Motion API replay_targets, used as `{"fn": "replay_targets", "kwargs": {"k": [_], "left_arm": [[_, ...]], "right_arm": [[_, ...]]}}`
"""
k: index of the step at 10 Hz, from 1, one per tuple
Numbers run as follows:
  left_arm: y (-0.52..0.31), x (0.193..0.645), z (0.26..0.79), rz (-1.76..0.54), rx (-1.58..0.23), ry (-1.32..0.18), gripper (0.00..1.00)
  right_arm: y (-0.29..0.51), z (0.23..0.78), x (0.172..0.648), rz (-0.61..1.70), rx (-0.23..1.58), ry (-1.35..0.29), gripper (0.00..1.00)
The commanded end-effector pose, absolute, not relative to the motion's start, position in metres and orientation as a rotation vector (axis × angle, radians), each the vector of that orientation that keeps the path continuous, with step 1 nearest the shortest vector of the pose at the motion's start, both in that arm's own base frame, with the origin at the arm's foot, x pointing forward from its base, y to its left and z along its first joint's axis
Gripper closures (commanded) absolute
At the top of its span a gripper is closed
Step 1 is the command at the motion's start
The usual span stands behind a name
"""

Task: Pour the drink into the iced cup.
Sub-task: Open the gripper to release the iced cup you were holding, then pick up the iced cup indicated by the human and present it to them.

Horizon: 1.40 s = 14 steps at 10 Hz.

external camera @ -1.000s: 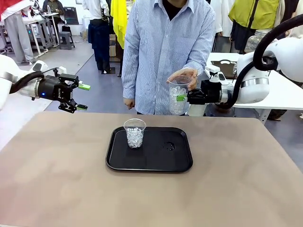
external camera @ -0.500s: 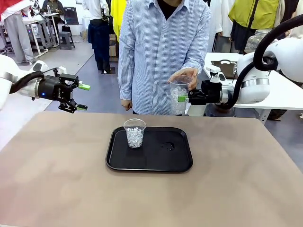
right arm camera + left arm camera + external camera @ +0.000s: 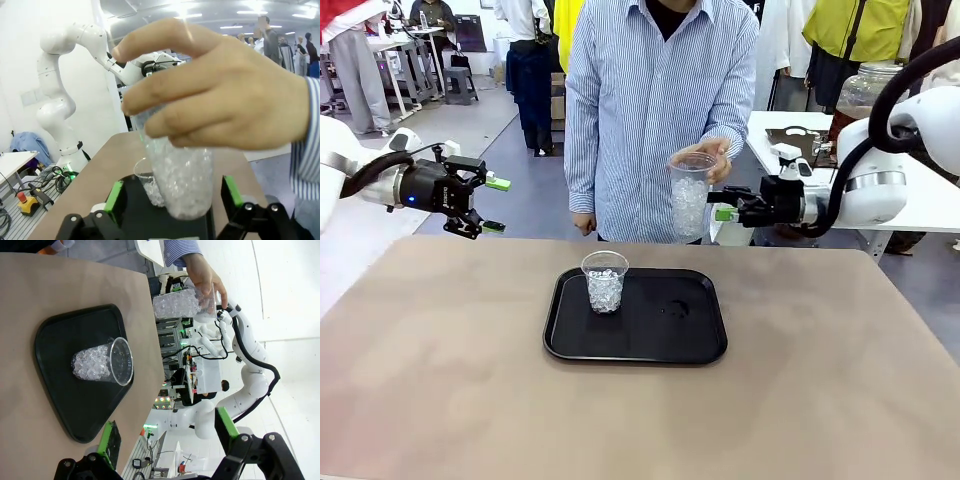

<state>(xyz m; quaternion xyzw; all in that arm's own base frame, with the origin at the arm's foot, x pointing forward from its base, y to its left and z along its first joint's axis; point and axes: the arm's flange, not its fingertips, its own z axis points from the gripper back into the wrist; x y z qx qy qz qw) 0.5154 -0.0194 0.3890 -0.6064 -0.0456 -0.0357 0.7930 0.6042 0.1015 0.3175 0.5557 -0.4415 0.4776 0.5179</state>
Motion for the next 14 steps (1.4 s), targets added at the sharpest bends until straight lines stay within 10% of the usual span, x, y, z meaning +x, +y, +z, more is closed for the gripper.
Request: {"fn": "replay_targets", "kwargs": {"k": [1,14], "left_arm": [[-0.019,0.513,0.39,-0.077,-1.305,-0.1,0.0],[-0.019,0.513,0.39,-0.077,-1.305,-0.1,0.0]], "right_arm": [[0.085,0.317,0.588,1.134,1.33,-1.038,0.0],[0.014,0.262,0.507,1.155,1.206,-1.135,0.0]]}}
